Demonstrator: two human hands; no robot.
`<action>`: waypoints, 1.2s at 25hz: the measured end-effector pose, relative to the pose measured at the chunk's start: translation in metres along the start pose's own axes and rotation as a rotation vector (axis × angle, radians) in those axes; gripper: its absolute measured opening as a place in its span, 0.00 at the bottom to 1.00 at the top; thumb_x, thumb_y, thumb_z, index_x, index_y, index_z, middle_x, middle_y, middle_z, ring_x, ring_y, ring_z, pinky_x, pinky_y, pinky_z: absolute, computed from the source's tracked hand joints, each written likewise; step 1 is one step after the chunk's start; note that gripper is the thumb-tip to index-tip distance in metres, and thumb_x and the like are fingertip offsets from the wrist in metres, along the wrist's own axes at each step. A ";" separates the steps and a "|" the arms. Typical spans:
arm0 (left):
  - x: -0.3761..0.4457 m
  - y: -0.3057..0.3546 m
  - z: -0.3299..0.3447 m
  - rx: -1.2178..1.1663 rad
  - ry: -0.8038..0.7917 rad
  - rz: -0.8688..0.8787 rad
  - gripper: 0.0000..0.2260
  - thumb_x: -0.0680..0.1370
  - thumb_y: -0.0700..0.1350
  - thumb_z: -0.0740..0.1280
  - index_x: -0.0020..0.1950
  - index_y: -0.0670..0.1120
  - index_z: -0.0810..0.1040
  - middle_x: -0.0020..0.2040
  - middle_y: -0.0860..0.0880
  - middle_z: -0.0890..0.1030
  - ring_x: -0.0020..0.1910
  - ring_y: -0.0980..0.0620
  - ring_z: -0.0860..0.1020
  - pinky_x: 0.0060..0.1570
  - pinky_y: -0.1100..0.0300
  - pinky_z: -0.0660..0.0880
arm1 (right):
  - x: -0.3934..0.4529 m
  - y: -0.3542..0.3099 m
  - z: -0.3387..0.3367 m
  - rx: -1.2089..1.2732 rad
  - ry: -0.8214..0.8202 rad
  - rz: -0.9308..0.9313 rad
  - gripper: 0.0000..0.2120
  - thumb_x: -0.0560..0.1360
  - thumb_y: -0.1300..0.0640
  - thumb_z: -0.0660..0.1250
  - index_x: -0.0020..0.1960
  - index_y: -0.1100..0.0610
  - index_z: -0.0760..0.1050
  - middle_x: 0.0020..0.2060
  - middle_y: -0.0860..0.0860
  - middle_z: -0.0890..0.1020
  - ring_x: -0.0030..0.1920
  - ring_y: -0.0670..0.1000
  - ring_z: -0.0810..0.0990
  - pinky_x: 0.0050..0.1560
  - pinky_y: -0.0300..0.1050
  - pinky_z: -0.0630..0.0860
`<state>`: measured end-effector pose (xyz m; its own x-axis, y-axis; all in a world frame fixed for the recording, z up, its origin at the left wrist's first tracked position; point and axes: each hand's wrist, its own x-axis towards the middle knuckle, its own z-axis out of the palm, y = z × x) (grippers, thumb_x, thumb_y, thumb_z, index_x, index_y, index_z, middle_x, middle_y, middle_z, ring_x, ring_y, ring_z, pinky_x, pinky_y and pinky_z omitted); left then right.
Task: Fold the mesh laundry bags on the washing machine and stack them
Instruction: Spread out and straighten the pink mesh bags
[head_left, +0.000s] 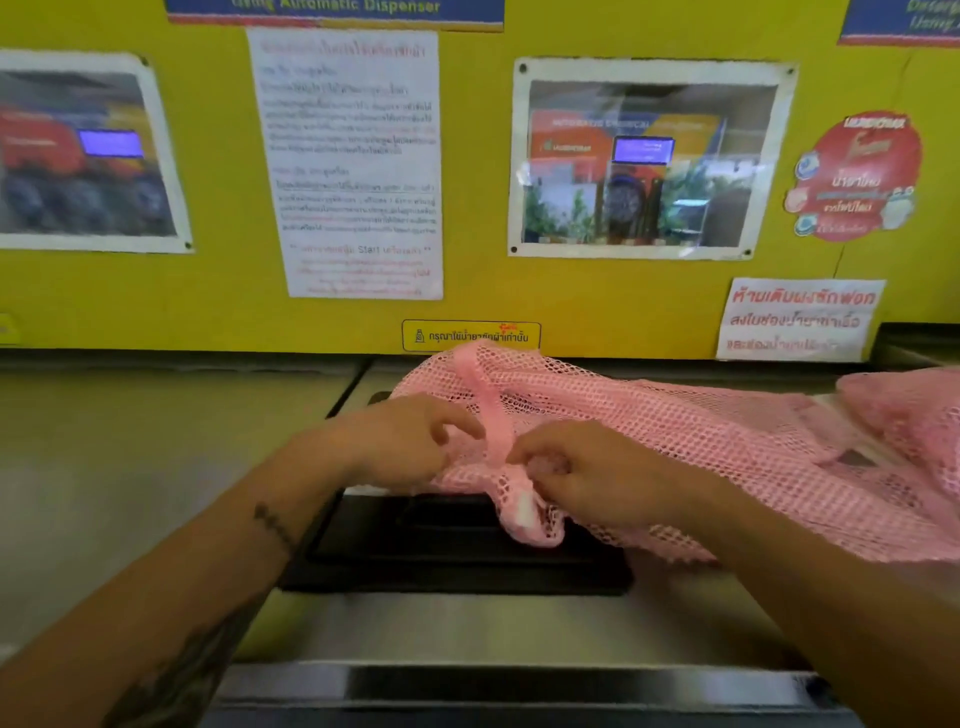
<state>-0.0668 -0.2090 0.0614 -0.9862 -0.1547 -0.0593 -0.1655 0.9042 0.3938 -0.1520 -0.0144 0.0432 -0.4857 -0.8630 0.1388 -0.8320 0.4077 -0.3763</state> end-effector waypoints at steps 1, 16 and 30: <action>-0.003 -0.002 -0.007 -0.175 -0.021 0.022 0.20 0.76 0.37 0.63 0.63 0.57 0.78 0.56 0.49 0.78 0.40 0.55 0.75 0.39 0.66 0.72 | 0.002 -0.003 -0.002 0.068 0.030 0.013 0.10 0.77 0.60 0.60 0.50 0.58 0.81 0.45 0.54 0.83 0.43 0.46 0.77 0.50 0.49 0.74; -0.012 -0.049 -0.061 -0.084 0.237 -0.088 0.11 0.77 0.47 0.64 0.57 0.54 0.81 0.51 0.56 0.79 0.51 0.55 0.77 0.48 0.61 0.70 | 0.030 -0.011 -0.035 0.160 -0.024 0.237 0.22 0.78 0.57 0.66 0.70 0.45 0.69 0.71 0.47 0.70 0.66 0.46 0.69 0.61 0.45 0.65; 0.074 -0.073 0.004 -0.025 0.404 -0.138 0.02 0.72 0.47 0.61 0.43 0.51 0.70 0.51 0.47 0.77 0.55 0.41 0.75 0.55 0.44 0.73 | 0.120 -0.003 -0.001 -0.175 0.250 0.137 0.20 0.74 0.53 0.63 0.65 0.52 0.74 0.64 0.52 0.77 0.65 0.55 0.73 0.64 0.54 0.71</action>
<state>-0.1273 -0.2843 0.0248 -0.8717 -0.4220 0.2491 -0.2910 0.8548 0.4297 -0.2083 -0.1185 0.0614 -0.6287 -0.7056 0.3270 -0.7775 0.5786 -0.2465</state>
